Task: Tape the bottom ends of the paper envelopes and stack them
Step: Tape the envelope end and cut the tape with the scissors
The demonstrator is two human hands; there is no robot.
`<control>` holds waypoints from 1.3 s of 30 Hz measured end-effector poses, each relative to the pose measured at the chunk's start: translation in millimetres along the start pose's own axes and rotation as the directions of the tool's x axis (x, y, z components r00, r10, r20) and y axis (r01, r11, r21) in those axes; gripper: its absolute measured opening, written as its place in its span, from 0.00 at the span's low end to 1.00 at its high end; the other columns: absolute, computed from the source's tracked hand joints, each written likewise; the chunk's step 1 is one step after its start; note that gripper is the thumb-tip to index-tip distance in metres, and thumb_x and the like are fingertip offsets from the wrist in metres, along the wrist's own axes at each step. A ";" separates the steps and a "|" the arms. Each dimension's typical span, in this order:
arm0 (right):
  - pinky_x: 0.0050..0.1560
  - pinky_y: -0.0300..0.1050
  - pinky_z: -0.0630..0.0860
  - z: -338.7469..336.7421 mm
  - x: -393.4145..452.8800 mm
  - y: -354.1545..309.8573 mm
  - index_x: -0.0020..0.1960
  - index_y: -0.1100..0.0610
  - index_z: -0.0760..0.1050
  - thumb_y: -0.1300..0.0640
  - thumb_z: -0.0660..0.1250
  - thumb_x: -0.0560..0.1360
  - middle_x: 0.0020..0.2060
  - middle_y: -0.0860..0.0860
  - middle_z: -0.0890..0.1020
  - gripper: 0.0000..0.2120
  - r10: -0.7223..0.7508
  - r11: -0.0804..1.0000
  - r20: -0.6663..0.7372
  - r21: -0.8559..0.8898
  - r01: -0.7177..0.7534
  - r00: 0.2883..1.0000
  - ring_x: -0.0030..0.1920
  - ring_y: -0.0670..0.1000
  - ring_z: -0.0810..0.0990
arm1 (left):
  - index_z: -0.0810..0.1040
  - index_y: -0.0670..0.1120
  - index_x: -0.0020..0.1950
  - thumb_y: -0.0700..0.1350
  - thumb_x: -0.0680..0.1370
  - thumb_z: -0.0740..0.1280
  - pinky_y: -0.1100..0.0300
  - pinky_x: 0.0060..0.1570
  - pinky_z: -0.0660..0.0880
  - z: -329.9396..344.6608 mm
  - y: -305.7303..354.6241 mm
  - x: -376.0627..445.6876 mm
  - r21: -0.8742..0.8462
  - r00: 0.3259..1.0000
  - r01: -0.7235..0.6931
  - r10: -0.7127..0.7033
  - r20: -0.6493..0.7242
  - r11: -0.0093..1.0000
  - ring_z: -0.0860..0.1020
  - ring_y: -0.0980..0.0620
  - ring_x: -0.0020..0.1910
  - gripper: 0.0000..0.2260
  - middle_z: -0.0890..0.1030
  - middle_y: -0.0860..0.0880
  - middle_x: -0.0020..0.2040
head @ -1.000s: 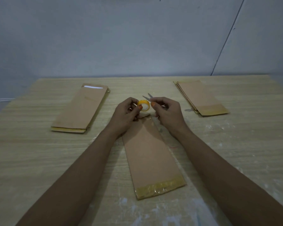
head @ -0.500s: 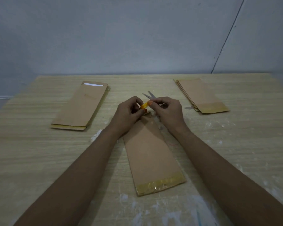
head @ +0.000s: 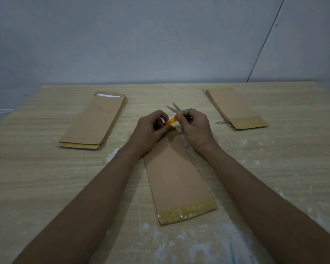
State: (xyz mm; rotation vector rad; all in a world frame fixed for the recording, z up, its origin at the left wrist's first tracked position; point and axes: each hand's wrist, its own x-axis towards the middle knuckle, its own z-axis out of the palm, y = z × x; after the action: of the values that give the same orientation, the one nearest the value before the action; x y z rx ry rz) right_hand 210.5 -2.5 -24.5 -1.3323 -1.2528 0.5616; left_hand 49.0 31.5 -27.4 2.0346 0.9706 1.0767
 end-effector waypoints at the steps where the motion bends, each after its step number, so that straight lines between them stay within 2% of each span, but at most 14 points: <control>1: 0.40 0.38 0.72 0.5 -0.6 0.2 0.46 0.62 0.79 0.63 0.67 0.78 0.39 0.53 0.79 0.04 -0.009 1.000 0.003 -0.014 0.009 1.000 0.36 0.42 0.75 | 0.77 0.45 0.47 0.41 0.75 0.74 0.60 0.33 0.68 0.2 0.0 -0.2 -0.004 1.000 0.002 -0.002 0.004 1.000 0.71 0.55 0.31 0.07 0.76 0.45 0.33; 4: 0.37 0.29 0.66 0.6 -2.3 -2.1 0.46 0.60 0.77 0.64 0.64 0.79 0.37 0.51 0.76 0.04 -0.042 0.996 0.017 -0.073 0.044 0.999 0.35 0.40 0.72 | 0.77 0.45 0.47 0.42 0.75 0.74 0.58 0.33 0.69 0.9 1.7 -0.5 -0.029 1.000 0.002 -0.002 0.019 1.000 0.72 0.54 0.31 0.07 0.76 0.44 0.33; 7: 0.38 0.34 0.66 1.7 -1.1 -0.8 0.47 0.59 0.75 0.64 0.63 0.80 0.36 0.48 0.74 0.05 -0.055 0.995 0.038 -0.081 0.058 0.998 0.36 0.41 0.71 | 0.77 0.43 0.46 0.43 0.76 0.73 0.61 0.33 0.68 0.8 3.2 0.5 -0.069 1.000 0.023 -0.022 0.022 0.997 0.70 0.56 0.30 0.07 0.73 0.46 0.33; 9: 0.39 0.38 0.66 2.5 -0.4 0.6 0.47 0.59 0.74 0.63 0.62 0.81 0.36 0.47 0.73 0.05 -0.051 0.995 0.048 -0.083 0.055 0.998 0.36 0.42 0.70 | 0.77 0.45 0.45 0.43 0.76 0.73 0.64 0.35 0.69 0.7 3.6 1.5 -0.027 1.000 -0.002 0.002 0.007 1.000 0.71 0.58 0.32 0.06 0.74 0.48 0.38; 12: 0.38 0.37 0.66 2.3 -1.4 0.7 0.46 0.60 0.73 0.63 0.61 0.81 0.35 0.46 0.72 0.06 -0.053 0.994 0.063 -0.091 0.058 0.997 0.36 0.42 0.69 | 0.76 0.45 0.46 0.43 0.77 0.73 0.68 0.39 0.71 1.1 5.3 1.4 -0.041 1.000 0.003 -0.002 0.015 0.999 0.74 0.60 0.36 0.06 0.74 0.46 0.48; 18: 0.39 0.43 0.70 3.5 -3.5 -1.3 0.47 0.60 0.74 0.61 0.60 0.82 0.36 0.49 0.74 0.07 -0.030 0.997 0.063 -0.072 0.034 0.998 0.37 0.47 0.72 | 0.74 0.42 0.48 0.44 0.79 0.70 0.61 0.43 0.77 -2.7 4.8 1.7 -0.161 0.990 0.101 -0.083 0.113 0.982 0.80 0.54 0.42 0.08 0.82 0.54 0.58; 21: 0.39 0.44 0.70 6.1 -5.3 -4.7 0.47 0.60 0.73 0.62 0.60 0.82 0.36 0.52 0.75 0.07 -0.047 0.997 0.040 -0.056 0.049 0.998 0.38 0.50 0.73 | 0.73 0.40 0.47 0.42 0.79 0.71 0.58 0.45 0.77 -5.2 5.2 1.8 -0.253 0.986 0.150 -0.125 0.112 0.956 0.79 0.52 0.44 0.08 0.83 0.53 0.57; 23: 0.38 0.43 0.69 6.9 -6.3 -7.0 0.46 0.61 0.73 0.62 0.60 0.82 0.36 0.53 0.75 0.07 -0.050 0.998 0.031 -0.043 0.051 0.998 0.37 0.49 0.72 | 0.74 0.41 0.46 0.43 0.78 0.72 0.55 0.44 0.76 -6.0 6.2 1.9 -0.280 0.985 0.166 -0.144 0.099 0.946 0.78 0.50 0.42 0.09 0.83 0.48 0.54; 25: 0.37 0.39 0.68 7.4 -7.5 -9.3 0.46 0.59 0.72 0.63 0.59 0.82 0.35 0.53 0.75 0.07 -0.033 0.999 0.042 -0.010 0.034 0.999 0.35 0.47 0.71 | 0.74 0.41 0.45 0.44 0.77 0.73 0.58 0.38 0.72 -6.3 8.0 1.9 -0.285 0.982 0.187 -0.172 0.079 0.940 0.75 0.51 0.36 0.10 0.82 0.41 0.44; 27: 0.37 0.38 0.69 7.6 -8.1 -11.4 0.45 0.57 0.71 0.63 0.59 0.82 0.34 0.52 0.76 0.08 0.001 0.999 0.062 0.035 -0.003 0.998 0.34 0.46 0.72 | 0.73 0.38 0.45 0.42 0.77 0.73 0.63 0.29 0.65 -5.9 10.8 1.7 -0.268 0.978 0.206 -0.201 0.047 0.941 0.69 0.55 0.28 0.11 0.75 0.44 0.33; 31: 0.35 0.36 0.73 6.0 -8.9 -16.5 0.48 0.62 0.72 0.65 0.61 0.81 0.32 0.53 0.78 0.04 0.087 0.978 0.068 0.183 -0.098 0.994 0.31 0.42 0.77 | 0.75 0.40 0.44 0.42 0.76 0.73 0.66 0.24 0.64 -3.1 11.2 1.6 -0.333 0.963 0.257 -0.268 0.014 0.907 0.67 0.58 0.22 0.09 0.73 0.52 0.25; 33: 0.33 0.34 0.72 2.6 -8.0 -19.7 0.50 0.64 0.72 0.67 0.63 0.80 0.32 0.56 0.78 0.01 0.105 0.962 0.049 0.249 -0.114 0.993 0.29 0.41 0.77 | 0.76 0.38 0.43 0.42 0.76 0.74 0.65 0.25 0.64 -1.5 12.4 0.5 -0.334 0.959 0.268 -0.284 0.001 0.904 0.67 0.57 0.23 0.10 0.73 0.49 0.26; 35: 0.30 0.32 0.71 -0.2 -7.6 -21.4 0.55 0.63 0.70 0.70 0.64 0.78 0.32 0.57 0.77 0.08 0.119 0.944 0.039 0.304 -0.125 0.992 0.27 0.41 0.77 | 0.76 0.34 0.44 0.44 0.76 0.74 0.64 0.26 0.64 -1.7 12.4 0.0 -0.288 0.966 0.244 -0.257 -0.009 0.926 0.68 0.56 0.25 0.14 0.73 0.44 0.31; 39: 0.32 0.34 0.71 -1.9 -5.8 -19.2 0.58 0.59 0.72 0.69 0.66 0.77 0.31 0.50 0.79 0.12 0.131 0.943 0.054 0.303 -0.141 0.990 0.31 0.43 0.80 | 0.77 0.36 0.43 0.50 0.76 0.74 0.63 0.29 0.65 -3.6 10.3 0.5 -0.240 0.973 0.225 -0.230 0.007 0.944 0.70 0.54 0.29 0.17 0.75 0.44 0.34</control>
State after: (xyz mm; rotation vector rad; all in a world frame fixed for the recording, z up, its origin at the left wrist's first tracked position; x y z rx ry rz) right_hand 204.0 -12.9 -8.5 -1.1554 -1.0540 0.8438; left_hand 49.2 27.2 -17.4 1.6749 1.0065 1.0373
